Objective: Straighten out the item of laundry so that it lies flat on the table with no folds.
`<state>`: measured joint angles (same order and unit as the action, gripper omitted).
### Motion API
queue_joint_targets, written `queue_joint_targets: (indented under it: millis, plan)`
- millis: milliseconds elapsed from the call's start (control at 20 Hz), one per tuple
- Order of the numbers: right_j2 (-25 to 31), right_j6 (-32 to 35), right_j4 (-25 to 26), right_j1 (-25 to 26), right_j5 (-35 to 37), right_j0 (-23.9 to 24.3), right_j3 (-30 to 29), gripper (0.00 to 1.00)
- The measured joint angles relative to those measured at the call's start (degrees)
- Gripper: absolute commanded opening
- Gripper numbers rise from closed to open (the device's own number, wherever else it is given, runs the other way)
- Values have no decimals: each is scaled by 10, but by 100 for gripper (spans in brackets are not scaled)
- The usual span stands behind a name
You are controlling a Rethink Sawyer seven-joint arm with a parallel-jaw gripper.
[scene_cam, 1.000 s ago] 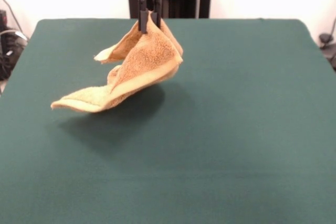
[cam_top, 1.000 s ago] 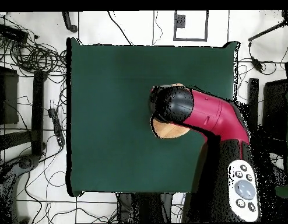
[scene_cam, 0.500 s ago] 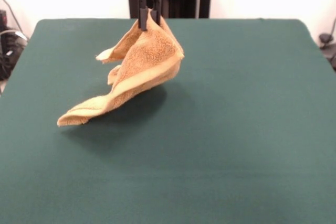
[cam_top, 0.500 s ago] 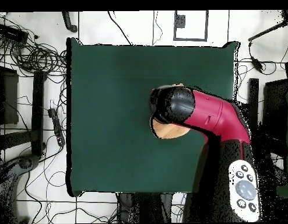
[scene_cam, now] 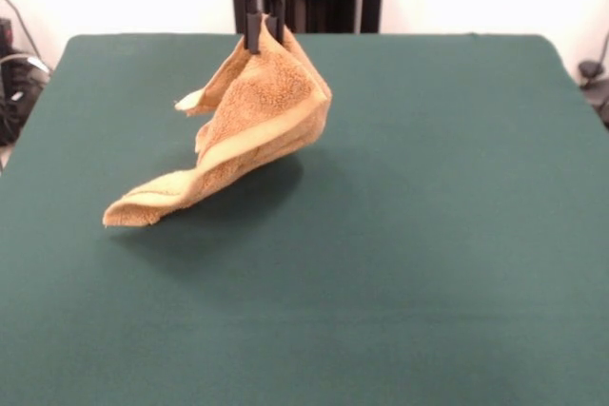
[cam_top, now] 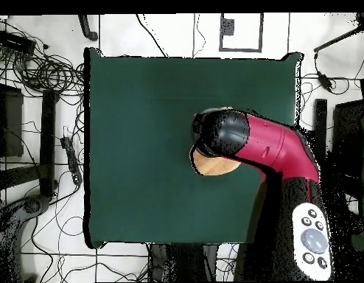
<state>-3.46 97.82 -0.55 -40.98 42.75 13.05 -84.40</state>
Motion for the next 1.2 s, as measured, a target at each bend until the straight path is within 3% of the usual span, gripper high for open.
queue_joint_targets:
  millis: [1200]
  plan:
    - [1, 0, 3, -3, 24, 1, 15, 0]
